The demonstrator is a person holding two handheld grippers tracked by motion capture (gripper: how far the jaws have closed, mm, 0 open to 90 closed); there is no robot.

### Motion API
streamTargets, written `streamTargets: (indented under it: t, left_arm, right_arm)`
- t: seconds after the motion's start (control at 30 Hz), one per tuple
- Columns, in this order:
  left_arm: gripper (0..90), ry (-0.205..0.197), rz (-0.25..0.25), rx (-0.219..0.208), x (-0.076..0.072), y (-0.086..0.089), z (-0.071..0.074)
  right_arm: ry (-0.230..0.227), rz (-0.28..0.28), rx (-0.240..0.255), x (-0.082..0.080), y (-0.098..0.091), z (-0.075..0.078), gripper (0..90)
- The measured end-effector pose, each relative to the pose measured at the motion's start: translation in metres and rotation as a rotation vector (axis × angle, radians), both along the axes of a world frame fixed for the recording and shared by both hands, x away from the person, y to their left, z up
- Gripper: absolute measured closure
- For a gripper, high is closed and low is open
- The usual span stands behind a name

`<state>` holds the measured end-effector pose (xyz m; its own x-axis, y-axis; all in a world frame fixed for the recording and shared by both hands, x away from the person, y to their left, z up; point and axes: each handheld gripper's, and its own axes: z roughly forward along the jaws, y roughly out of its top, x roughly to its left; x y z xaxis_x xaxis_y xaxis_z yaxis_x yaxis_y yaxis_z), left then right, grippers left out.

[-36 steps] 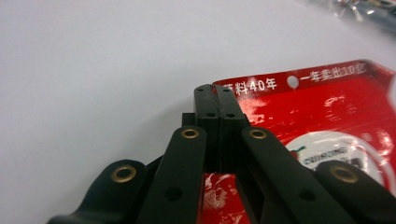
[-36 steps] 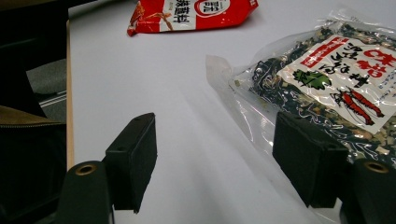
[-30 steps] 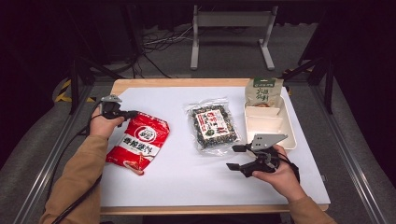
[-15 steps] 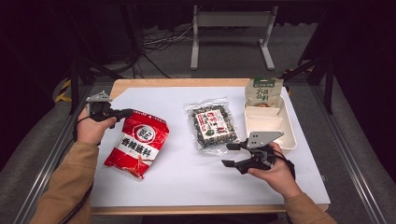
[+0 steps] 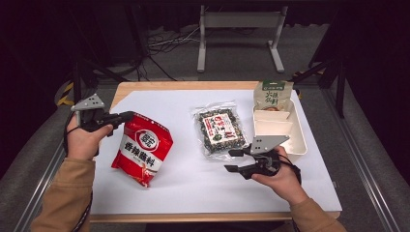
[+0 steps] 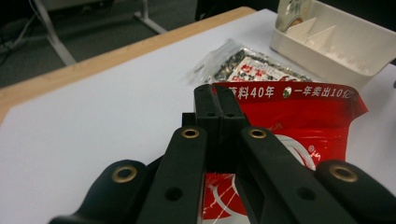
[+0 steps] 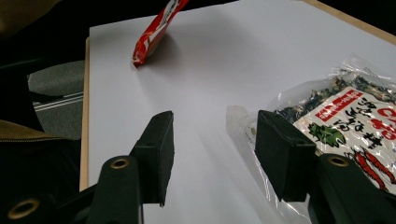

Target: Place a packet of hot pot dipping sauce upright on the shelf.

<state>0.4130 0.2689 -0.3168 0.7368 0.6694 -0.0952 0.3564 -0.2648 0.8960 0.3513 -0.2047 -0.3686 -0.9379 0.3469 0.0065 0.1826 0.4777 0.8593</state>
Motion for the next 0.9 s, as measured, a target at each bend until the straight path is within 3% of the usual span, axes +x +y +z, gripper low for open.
streamTargets:
  t: [0.2,0.53,0.9]
  left_arm:
    - [90.0,-0.057,-0.059,-0.037,-0.021,-0.004,0.008]
    - [90.0,-0.133,-0.193,-0.031,-0.048,-0.026,0.026]
    - [90.0,-0.224,-0.268,-0.044,-0.067,-0.048,0.041]
  right_arm:
    - [-0.046,0.008,0.018,0.0,0.003,0.007,45.2]
    - [-0.05,0.01,0.029,0.0,0.001,0.008,44.3]
    - [-0.051,-0.005,0.037,0.0,-0.004,0.009,43.3]
